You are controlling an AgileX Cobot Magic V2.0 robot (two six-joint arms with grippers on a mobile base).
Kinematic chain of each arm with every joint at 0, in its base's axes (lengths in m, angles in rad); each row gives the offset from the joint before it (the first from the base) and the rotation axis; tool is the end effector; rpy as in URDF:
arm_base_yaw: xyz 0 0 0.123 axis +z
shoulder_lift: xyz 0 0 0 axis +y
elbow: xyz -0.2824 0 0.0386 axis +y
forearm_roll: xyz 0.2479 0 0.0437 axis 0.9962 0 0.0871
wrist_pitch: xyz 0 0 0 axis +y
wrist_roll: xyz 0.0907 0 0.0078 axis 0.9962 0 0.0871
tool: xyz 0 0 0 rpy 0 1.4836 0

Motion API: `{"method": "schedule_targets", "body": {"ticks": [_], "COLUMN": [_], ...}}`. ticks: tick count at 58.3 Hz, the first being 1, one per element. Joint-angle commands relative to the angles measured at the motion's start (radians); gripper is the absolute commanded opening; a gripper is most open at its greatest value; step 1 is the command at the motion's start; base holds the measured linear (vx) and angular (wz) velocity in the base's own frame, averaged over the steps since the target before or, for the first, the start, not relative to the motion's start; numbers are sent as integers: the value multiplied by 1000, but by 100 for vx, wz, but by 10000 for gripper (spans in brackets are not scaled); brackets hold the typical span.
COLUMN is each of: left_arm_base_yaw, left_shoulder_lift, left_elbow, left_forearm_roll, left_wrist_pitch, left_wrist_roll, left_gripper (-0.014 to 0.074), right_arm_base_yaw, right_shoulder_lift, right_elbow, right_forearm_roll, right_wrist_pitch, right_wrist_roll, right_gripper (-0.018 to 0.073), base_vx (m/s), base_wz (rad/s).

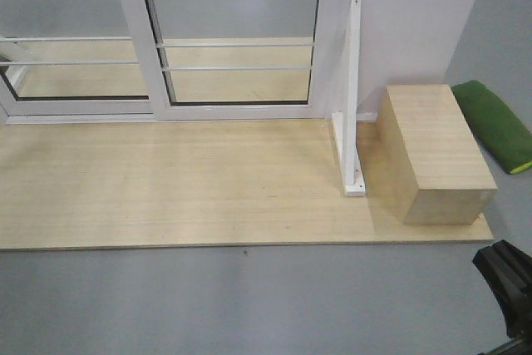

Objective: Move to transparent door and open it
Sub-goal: 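Drive the base forward up to the white-framed glass door, then stop the base facing the door with its grey handle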

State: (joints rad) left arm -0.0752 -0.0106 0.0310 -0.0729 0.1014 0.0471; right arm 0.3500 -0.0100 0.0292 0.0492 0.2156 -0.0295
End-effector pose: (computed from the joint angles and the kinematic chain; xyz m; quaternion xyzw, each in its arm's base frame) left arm 0.0567 -0.0050 0.1940 0.0205 0.7189 -0.0376 0.6938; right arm 0.0522 0.0201 0.1842 -0.1283 0.7463 0.1236 0.6413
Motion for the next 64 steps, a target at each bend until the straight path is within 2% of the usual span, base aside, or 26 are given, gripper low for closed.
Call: {"method": "schedule_targets", "body": {"ticks": [1,36,64], "left_arm_base_yaw": [-5,-5,-5], "left_shoulder_lift": [-15,-15,-15], "left_elbow": [11,11,11], "left_forearm_roll": [-9,-9,-9], "left_wrist_pitch": [-82,-82,-82], "left_wrist_roll": [-9,-9,-9], "left_gripper": [-6,-6,-6], "right_arm_base_yaw": [-2,-2,-2], "right_shoulder_lift": [-12,-12,-12], "right_elbow": [4,4,4], "right_forearm_roll": [0,0,0], "right_wrist_pitch": [-77,-78,-78], "right_wrist_roll": [-7,-7,-7], "right_gripper": [-6,-6,-6], "base_vx": [46,47,41], "base_wz": [24,18,-10]}}
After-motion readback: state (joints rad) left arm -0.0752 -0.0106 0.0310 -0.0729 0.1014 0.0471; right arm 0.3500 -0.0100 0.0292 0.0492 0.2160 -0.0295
